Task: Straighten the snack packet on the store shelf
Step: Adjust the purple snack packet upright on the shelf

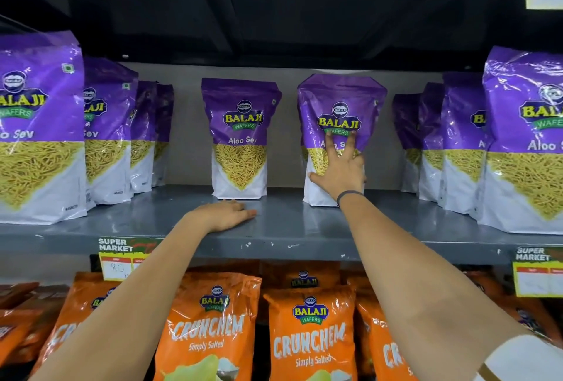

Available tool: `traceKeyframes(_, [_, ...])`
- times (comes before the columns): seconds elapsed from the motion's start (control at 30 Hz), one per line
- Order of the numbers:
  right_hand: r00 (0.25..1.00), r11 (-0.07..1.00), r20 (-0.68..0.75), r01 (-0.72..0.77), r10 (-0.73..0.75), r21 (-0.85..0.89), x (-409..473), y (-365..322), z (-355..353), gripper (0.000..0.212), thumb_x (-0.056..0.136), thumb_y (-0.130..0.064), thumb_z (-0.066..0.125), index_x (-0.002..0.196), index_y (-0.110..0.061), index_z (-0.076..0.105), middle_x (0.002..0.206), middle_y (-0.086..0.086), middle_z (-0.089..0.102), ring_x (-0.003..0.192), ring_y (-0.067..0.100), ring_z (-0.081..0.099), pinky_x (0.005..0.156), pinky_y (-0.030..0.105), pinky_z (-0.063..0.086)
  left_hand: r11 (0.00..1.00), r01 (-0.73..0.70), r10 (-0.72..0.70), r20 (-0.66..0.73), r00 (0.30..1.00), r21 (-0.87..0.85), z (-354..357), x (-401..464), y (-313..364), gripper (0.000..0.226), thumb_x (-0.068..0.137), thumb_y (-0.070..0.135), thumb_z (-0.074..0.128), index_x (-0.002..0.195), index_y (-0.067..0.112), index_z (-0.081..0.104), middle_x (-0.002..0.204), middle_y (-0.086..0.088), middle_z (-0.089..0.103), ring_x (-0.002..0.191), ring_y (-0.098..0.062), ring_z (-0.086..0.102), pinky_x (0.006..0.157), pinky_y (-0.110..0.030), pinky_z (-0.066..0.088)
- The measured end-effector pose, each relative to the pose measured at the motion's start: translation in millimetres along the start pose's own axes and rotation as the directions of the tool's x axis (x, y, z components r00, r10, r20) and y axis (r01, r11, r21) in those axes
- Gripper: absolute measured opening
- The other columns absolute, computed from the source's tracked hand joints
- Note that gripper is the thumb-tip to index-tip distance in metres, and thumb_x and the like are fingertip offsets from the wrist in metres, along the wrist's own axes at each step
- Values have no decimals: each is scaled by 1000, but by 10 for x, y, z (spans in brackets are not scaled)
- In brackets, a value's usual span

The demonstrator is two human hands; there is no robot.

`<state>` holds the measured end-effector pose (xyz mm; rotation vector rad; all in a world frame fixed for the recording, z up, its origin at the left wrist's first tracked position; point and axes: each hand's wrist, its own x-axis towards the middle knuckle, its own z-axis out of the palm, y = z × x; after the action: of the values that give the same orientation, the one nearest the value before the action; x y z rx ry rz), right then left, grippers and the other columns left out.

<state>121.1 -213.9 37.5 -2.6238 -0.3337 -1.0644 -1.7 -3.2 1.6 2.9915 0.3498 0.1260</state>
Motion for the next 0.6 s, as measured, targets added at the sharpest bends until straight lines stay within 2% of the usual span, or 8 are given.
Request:
traceKeyframes(0.13, [999, 1000, -30, -21, 22, 11, -114, -3, -63, 100, 77, -59, 66, 153, -35, 4, 160, 16, -3, 126, 42, 37, 78, 57, 57, 1000, -12, 12, -12, 1000, -19, 1, -10, -1, 65, 95, 58, 24, 150, 24, 30, 163, -4, 19, 150, -25, 20, 122, -48, 15])
traceKeyframes(0.33, [998, 1000, -55, -8, 9, 22, -246, 5, -181, 100, 77, -59, 66, 153, -34, 6, 160, 17, -3, 127, 43, 36, 85, 55, 55, 999, -15, 14, -26, 1000, -42, -2, -38, 1, 63, 96, 55, 25, 148, 21, 35, 161, -7, 26, 147, -27, 25, 121, -46, 19])
traceKeyframes(0.6, [996, 997, -85, 6, 1, 76, -430, 27, -319, 99, 76, -57, 68, 153, -36, 8, 161, 14, -5, 126, 43, 34, 79, 58, 56, 999, -28, 26, -37, 999, -39, -12, -50, 1, 59, 97, 52, 25, 144, 21, 40, 159, -9, 31, 143, -29, 32, 118, -44, 24])
